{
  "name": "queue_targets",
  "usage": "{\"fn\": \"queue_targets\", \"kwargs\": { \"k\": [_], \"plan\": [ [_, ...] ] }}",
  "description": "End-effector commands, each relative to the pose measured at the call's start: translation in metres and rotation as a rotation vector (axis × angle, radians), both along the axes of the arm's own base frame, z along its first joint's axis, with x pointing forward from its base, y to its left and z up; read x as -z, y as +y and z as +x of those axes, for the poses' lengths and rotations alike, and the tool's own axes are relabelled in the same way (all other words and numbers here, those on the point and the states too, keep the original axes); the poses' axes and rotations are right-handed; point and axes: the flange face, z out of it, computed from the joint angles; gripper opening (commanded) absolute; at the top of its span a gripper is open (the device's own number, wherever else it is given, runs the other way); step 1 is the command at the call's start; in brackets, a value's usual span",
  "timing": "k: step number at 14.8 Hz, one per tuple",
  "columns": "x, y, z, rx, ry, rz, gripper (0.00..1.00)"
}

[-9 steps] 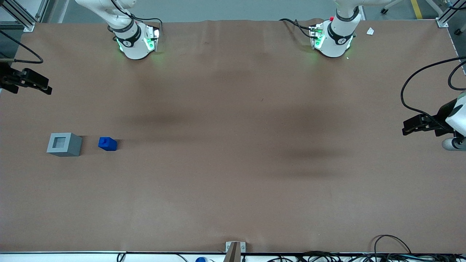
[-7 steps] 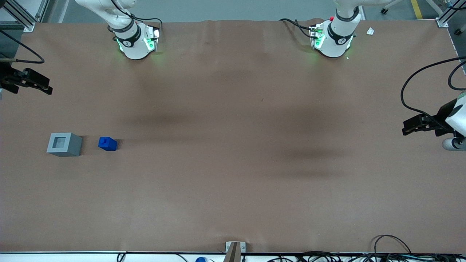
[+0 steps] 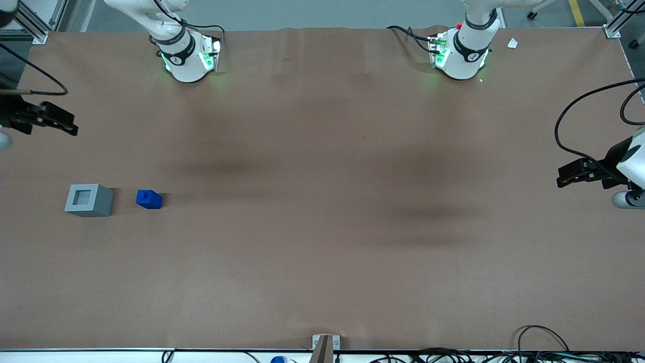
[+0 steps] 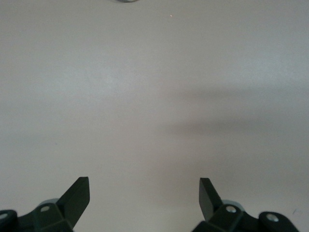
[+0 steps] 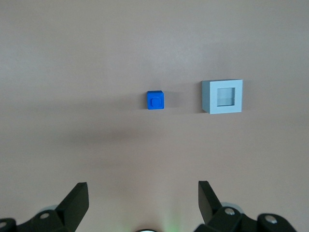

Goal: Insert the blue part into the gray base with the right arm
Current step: 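Move the open right gripper over the small blue block, then lower the right gripper and close it on the blue block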

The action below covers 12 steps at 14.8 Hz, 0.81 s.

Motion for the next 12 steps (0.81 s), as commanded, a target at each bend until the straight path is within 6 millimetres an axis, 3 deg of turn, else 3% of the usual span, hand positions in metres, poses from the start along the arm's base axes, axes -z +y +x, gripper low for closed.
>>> {"fn": "queue_targets", "kwargs": {
  "k": [1,5,12],
  "plan": [
    [0.063,-0.004,0.001,0.04,0.025,0.015,1.0],
    [0.123,-0.011,0.002,0.051,0.021,0.016,1.0],
    [0.22,-0.007,-0.002,0.038,-0.048,0.019,1.0]
  ]
}}
